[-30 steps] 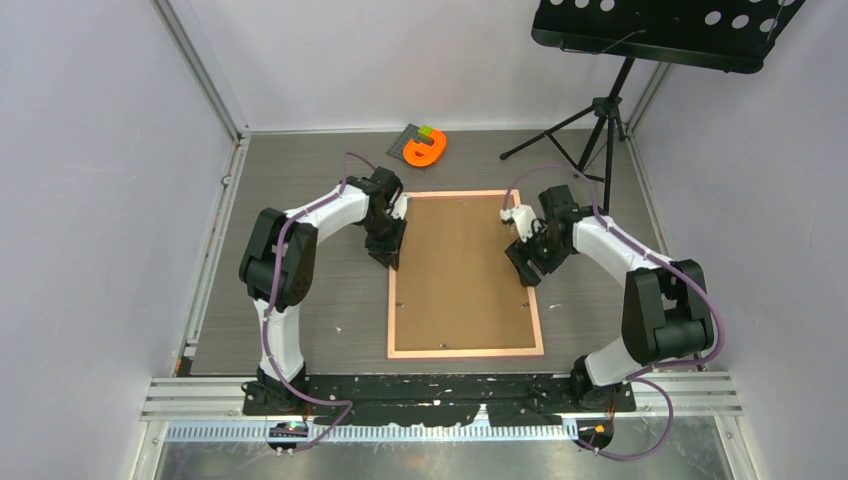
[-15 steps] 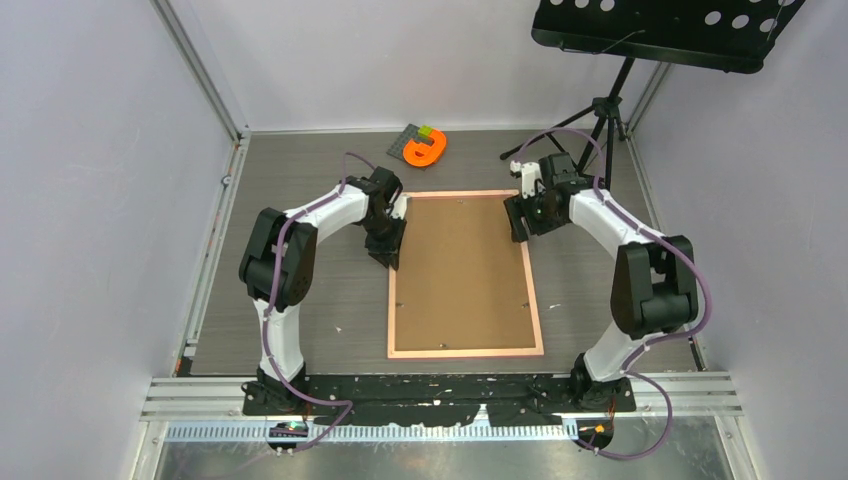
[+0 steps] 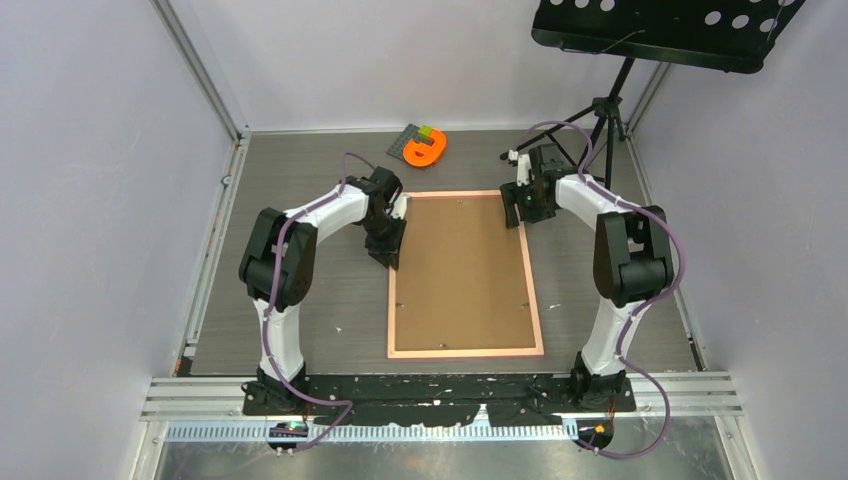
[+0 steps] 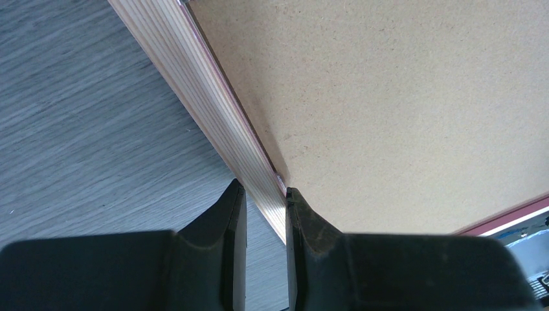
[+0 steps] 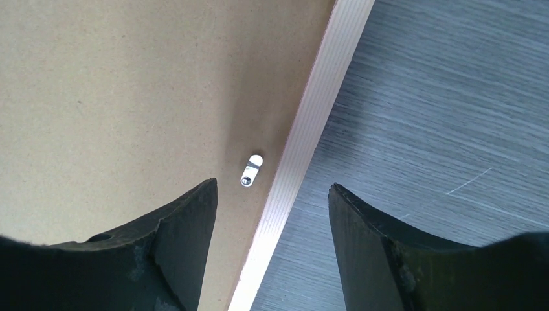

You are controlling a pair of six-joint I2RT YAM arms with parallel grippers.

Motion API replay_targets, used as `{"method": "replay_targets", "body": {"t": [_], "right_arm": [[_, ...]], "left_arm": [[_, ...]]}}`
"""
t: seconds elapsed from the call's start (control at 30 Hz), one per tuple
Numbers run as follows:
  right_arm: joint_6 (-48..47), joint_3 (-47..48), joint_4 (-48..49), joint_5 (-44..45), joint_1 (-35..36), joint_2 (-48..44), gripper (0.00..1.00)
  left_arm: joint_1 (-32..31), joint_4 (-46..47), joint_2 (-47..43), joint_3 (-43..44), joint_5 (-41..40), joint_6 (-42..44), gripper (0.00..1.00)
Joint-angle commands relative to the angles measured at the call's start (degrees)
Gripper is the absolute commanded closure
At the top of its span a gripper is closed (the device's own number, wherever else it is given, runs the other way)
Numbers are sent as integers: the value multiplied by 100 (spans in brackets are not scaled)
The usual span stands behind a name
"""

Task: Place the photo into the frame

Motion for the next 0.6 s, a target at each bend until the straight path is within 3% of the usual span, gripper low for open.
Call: {"method": "replay_targets", "body": {"t": [0.0, 0.57], "right_arm": [[149, 200, 174, 84, 2, 83, 31], [236, 178, 333, 291, 19, 405, 40]], "left_arm": [[-15, 101, 101, 20, -2, 262, 100], [-9, 91, 138, 30, 15, 272, 100]]}}
